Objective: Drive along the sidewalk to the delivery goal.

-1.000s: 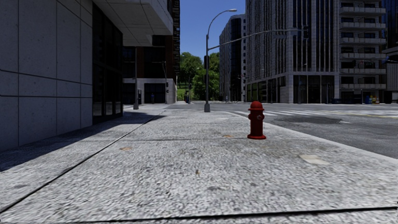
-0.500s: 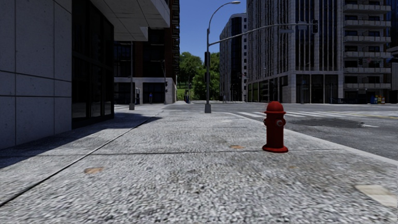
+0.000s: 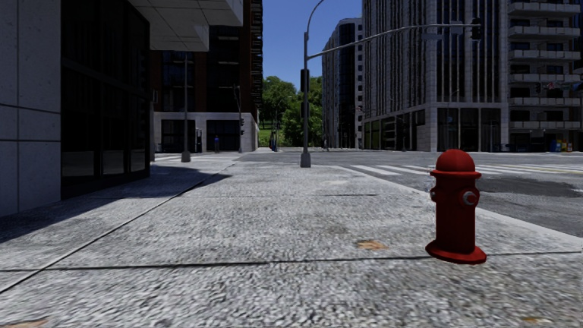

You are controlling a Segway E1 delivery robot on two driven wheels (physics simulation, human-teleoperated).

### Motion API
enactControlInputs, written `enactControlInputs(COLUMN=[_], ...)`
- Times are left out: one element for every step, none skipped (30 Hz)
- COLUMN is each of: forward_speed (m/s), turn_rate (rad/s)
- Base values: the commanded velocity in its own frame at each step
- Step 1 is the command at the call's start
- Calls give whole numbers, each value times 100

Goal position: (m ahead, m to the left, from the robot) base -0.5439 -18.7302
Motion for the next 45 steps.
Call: enactControlInputs(forward_speed=[200,200,200,200,200,200,200,200,200,200,200,200,200,200,200,200,200,200,200,200,200,200,200,200,200,200,200,200,200,200,200,200,200,200,200,200,200,200,200,200,200,200,200,200,200], turn_rate=[0,0,0,0,0,0,0,0,0,0,0,0,0,0,0,0,0,0,0,0,0,0,0,0,0,0,0,0,0,0,0,0,0,0,0,0,0,0,0,0,0,0,0,0,0])
